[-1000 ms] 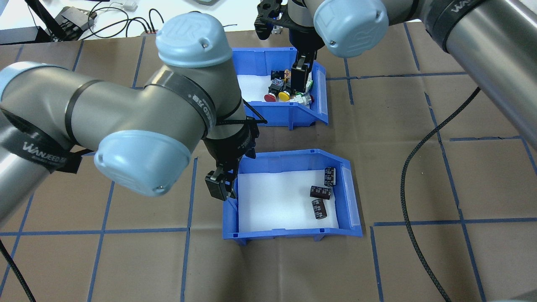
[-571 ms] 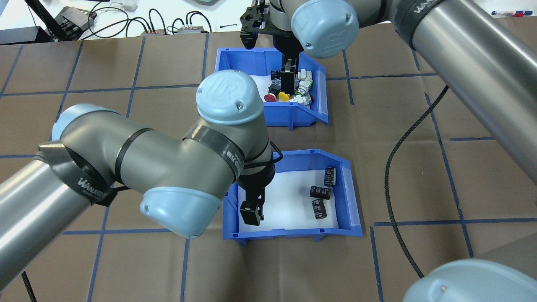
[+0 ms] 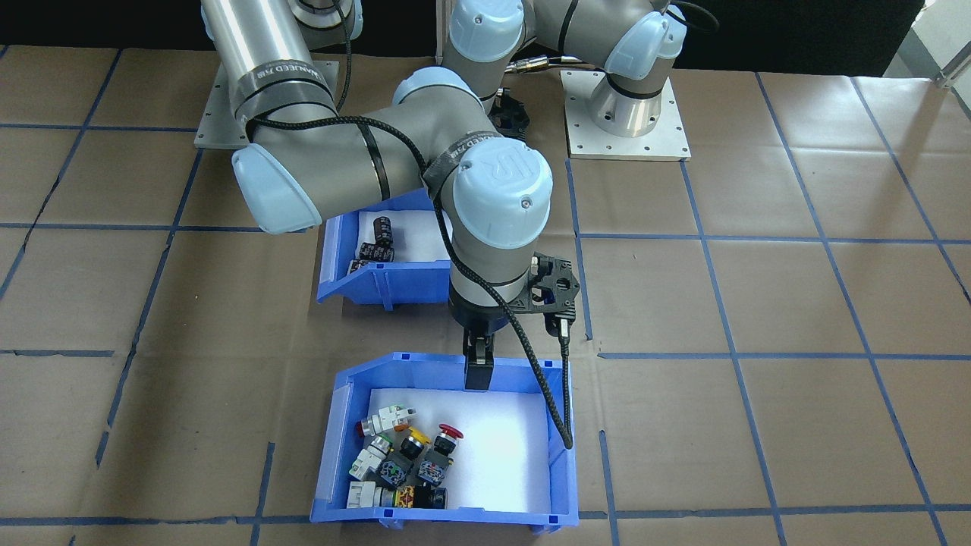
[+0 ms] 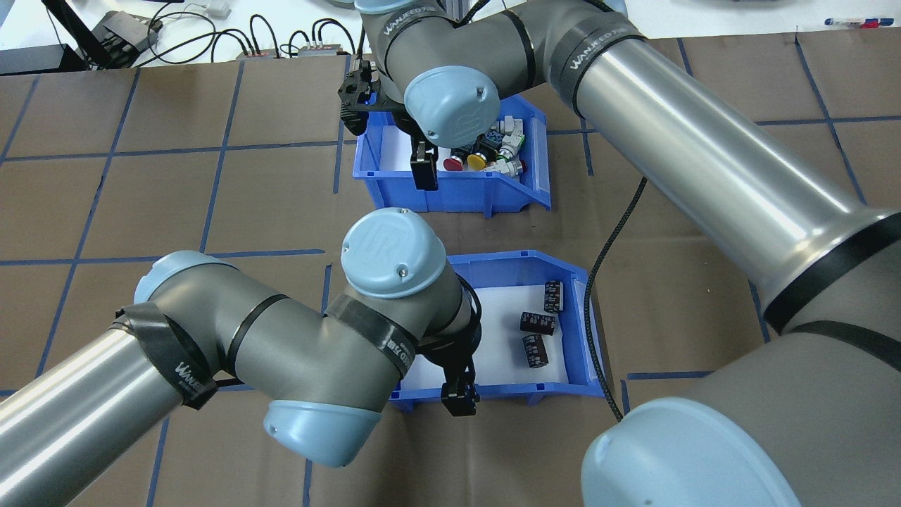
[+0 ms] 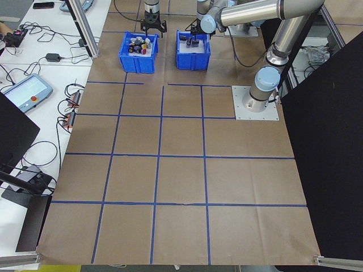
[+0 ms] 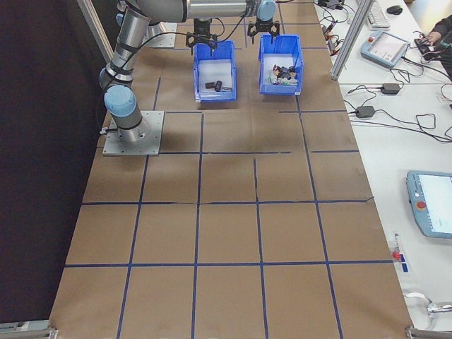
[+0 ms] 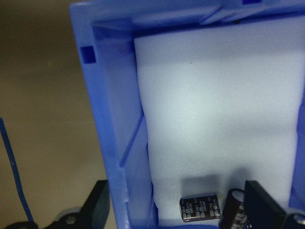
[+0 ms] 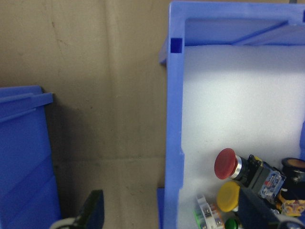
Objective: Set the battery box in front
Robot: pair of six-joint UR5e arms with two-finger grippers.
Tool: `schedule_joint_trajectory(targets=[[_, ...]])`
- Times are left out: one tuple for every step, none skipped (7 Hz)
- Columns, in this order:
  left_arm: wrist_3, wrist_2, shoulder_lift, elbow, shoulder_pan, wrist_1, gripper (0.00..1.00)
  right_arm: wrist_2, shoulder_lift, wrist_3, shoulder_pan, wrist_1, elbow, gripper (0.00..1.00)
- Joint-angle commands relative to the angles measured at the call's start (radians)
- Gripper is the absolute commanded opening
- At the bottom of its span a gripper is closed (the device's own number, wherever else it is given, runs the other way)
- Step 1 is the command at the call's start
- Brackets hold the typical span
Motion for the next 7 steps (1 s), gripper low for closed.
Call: schedule_joint_trajectory(targets=[[-0.019,-0.004,0.006,-0.013,-0.026,0.002,1.0,-0.002,0.053,0.0,0.008,-0.054,0.01,1.0],[-0.024,-0.003,-0.008,-0.021,-0.027,-0.004,1.0,-0.002,0.058,0.001,0.008,-0.054,0.015,1.0],[-0.026,0.001,-0.002,-0.036,-0.027,-0.003,1.0,-0.003,0.07,0.003,0.0,-0.064,0.013,1.0],[-0.019,0.007,0.012,-0.05,-0.027,-0.004,0.97,-0.005,0.073,0.002,-0.003,-0.094,0.013,0.95],[-0.018,0.008,-0.017,-0.067,-0.027,0.003,0.96,-0.026,0.069,0.0,-0.005,-0.096,0.013,0.71],[-0.018,0.008,-0.028,-0.075,-0.023,0.014,0.92,-0.026,0.069,-0.002,-0.003,-0.096,0.013,0.4],[-0.024,0.01,-0.032,-0.078,-0.023,0.019,0.76,-0.046,0.07,-0.053,-0.005,-0.096,0.013,0.2]])
